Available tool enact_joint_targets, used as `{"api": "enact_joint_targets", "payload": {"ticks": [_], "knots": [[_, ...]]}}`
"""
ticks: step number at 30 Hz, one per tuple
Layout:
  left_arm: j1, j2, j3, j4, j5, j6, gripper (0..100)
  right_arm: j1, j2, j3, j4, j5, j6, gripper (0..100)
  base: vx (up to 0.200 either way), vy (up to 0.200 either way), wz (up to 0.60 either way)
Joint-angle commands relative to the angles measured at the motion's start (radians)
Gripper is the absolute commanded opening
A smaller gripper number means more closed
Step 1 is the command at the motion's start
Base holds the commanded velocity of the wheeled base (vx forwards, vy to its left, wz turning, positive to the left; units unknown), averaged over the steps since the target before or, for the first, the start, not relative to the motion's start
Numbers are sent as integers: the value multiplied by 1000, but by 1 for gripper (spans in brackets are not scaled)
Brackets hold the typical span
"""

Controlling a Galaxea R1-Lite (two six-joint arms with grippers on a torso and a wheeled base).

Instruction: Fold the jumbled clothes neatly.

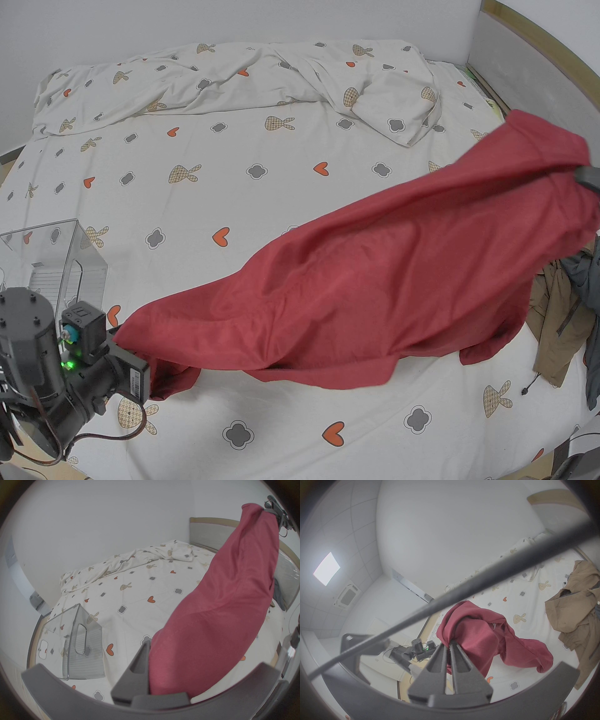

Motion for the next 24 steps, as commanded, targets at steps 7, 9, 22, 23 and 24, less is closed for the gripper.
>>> {"api": "enact_joint_targets", "payload": {"ticks": [7,9,22,23,24], "knots": [[176,345,-43,-143,6,-101,0,28,753,-444,-102,-113,3,0,0,0,0],[191,353,-44,-146,6,-100,0,29,818,-524,-91,-122,3,0,0,0,0],[205,399,-32,-139,6,-101,100,34,1284,-821,426,-142,3,100,0,0,0],[203,383,-34,-139,6,-101,100,34,1295,-821,493,-142,3,100,0,0,0],[203,379,-34,-139,6,-101,100,32,1298,-821,512,-142,3,100,0,0,0]]}}
